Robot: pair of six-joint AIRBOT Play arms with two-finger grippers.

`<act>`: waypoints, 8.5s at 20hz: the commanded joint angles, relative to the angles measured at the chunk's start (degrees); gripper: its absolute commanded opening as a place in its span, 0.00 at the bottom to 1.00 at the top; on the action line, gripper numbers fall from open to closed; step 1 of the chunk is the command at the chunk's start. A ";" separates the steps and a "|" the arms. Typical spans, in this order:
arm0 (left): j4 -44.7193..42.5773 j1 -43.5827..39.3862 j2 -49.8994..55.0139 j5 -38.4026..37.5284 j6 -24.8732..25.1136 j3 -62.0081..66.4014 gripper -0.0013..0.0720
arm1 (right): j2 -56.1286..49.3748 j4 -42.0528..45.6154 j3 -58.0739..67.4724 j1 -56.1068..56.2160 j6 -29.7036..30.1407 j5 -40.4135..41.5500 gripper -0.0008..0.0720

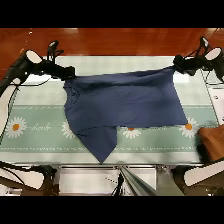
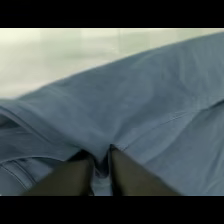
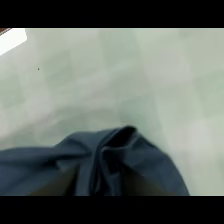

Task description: Fold the shirts.

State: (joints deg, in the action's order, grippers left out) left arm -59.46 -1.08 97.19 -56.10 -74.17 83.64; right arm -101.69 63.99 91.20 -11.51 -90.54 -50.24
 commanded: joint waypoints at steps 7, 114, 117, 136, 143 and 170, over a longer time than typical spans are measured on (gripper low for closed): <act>-3.30 16.76 -6.34 -39.60 -5.92 8.98 0.72 | 14.16 19.41 6.86 -10.19 9.99 -32.22 0.67; -6.05 7.06 -29.24 -26.82 -4.26 6.97 0.05 | 27.30 15.65 2.43 0.04 5.70 -34.49 0.05; -6.05 5.07 -19.98 -18.62 -2.71 6.97 0.05 | 19.28 15.65 2.43 2.21 5.70 -22.73 0.05; -6.08 1.70 1.62 -9.49 0.42 7.37 0.05 | 1.95 11.41 2.43 1.88 0.76 -6.47 0.05; -6.51 2.03 3.28 -26.27 -1.11 6.73 0.05 | 2.23 11.96 2.27 2.10 1.81 -24.13 0.05; 10.05 16.92 -27.82 -15.58 12.44 -55.08 0.68 | 31.04 -5.11 -34.18 -23.74 20.83 -22.62 0.78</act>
State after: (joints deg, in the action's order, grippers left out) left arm -53.89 19.68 66.98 -75.35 -62.33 29.67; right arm -70.94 59.88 57.47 -34.87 -70.24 -73.34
